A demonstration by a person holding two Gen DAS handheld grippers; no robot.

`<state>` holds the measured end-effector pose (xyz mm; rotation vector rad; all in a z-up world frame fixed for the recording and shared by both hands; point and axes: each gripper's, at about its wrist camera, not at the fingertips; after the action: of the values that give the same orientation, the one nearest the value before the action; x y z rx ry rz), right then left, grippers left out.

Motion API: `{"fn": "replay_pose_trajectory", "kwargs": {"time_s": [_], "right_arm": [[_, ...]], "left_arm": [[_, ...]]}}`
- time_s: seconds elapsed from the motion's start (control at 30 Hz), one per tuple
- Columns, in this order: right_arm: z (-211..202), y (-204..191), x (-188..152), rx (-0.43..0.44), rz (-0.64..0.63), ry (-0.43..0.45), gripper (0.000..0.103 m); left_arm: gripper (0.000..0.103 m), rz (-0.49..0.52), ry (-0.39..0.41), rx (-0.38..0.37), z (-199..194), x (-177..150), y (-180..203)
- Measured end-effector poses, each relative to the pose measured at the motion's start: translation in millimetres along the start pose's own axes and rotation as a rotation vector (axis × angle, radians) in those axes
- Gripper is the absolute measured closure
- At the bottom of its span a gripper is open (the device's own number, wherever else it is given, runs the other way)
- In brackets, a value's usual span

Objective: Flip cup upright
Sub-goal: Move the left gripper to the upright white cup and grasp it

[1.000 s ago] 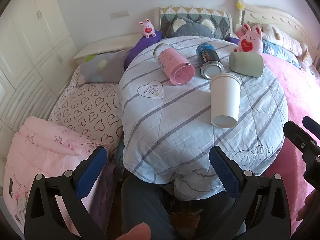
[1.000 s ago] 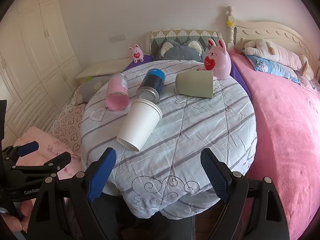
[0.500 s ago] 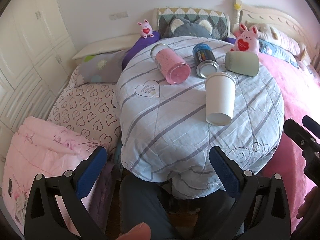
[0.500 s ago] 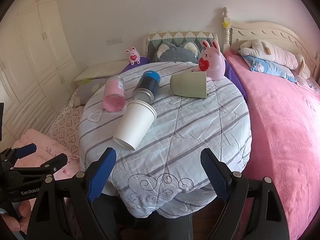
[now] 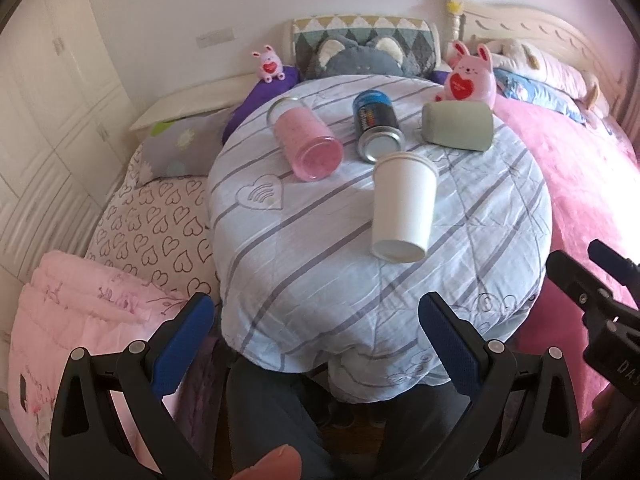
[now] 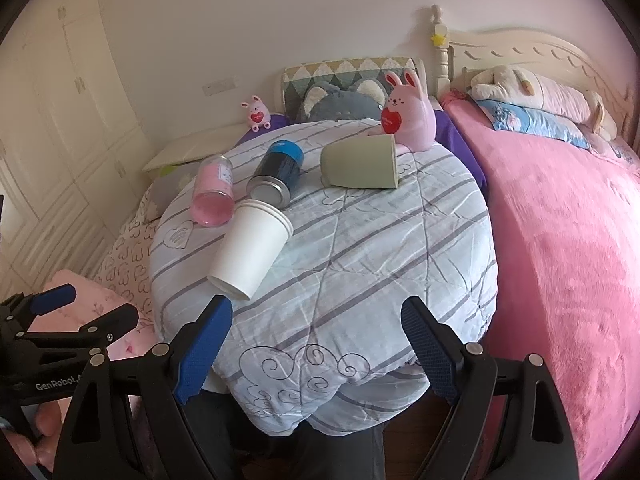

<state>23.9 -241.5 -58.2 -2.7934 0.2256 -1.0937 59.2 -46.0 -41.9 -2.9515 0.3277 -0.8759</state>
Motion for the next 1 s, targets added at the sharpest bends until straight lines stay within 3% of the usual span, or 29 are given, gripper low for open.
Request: {"fn": "replay_pose_trajectory", "kwargs": {"time_s": [0.37, 1.0], "right_arm": [[16.9, 25.2, 4.4, -0.009, 0.048, -0.027, 0.015], [83.3, 52.4, 31.7, -0.043, 0.103, -0.118, 0.015]], "left_arm": [[0.0, 0.041, -0.079, -0.054, 42.5, 32.7, 27.5], [0.0, 0.073, -0.255, -0.173, 134.4, 86.8, 57.9]]}}
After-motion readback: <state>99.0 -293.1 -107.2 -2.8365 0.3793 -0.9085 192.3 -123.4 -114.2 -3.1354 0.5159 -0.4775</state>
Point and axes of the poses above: each gripper's, at about its wrist camera, not at the fingertips, and z roughly the way its jaws point, y to its right, x to its top, and after that the axes turned 3 degrees about -y, right-handed
